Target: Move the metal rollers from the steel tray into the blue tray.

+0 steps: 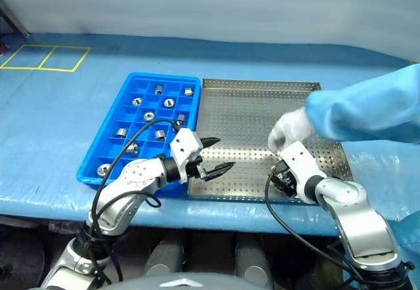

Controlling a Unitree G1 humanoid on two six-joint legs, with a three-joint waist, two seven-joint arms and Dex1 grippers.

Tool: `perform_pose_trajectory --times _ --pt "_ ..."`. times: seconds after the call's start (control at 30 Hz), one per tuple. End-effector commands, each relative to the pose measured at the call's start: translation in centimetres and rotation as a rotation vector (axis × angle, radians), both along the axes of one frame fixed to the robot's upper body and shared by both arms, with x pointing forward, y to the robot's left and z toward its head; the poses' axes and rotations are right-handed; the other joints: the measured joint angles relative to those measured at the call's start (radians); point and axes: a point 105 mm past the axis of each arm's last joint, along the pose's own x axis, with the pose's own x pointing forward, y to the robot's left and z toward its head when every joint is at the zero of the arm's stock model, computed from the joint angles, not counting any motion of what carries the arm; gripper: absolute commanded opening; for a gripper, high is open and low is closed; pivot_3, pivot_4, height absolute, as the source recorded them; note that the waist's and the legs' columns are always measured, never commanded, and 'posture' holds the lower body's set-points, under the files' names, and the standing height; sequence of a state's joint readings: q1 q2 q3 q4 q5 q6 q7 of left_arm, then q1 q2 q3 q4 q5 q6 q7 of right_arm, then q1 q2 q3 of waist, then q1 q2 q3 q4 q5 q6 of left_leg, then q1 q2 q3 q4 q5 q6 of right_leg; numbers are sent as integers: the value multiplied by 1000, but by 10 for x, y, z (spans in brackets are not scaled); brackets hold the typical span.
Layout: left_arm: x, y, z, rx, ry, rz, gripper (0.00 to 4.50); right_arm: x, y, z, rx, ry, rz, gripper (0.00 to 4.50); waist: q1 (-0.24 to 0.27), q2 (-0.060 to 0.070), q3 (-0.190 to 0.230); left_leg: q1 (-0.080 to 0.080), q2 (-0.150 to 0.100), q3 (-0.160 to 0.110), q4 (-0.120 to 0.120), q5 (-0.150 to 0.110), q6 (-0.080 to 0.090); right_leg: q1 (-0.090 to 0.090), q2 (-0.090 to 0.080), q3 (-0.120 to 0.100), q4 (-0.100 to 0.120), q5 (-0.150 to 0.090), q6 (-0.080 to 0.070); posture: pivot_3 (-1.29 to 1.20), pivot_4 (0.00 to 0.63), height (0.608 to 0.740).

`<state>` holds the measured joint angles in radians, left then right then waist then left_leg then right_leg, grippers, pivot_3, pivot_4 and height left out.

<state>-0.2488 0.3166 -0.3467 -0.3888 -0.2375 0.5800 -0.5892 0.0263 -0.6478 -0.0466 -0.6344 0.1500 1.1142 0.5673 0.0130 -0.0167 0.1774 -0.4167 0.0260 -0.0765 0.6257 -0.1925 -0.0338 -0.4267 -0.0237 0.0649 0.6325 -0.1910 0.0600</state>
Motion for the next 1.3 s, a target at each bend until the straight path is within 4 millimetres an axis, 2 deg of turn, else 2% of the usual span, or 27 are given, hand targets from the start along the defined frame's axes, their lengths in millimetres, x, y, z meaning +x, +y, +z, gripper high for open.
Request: perform_pose_trajectory --times 0.03,1.17,1.3 --pt "-1 -1 9 -15 -42 4 4099 2 -7 -3 2 6 -30 3330 1 0 0 0 0 0 0 0 0 0 0 0 0 0 0 122 150 740" --pt "6 20 6 19 -49 99 4099 17 12 1 44 -50 13 3330 8 0 0 0 -1 0 1 0 1 0 0 0 1 1 1 154 150 740" --pt "10 27 7 22 -57 142 4099 18 15 3 46 -67 32 3330 9 0 0 0 -1 0 1 0 1 0 0 0 1 1 1 157 150 740"
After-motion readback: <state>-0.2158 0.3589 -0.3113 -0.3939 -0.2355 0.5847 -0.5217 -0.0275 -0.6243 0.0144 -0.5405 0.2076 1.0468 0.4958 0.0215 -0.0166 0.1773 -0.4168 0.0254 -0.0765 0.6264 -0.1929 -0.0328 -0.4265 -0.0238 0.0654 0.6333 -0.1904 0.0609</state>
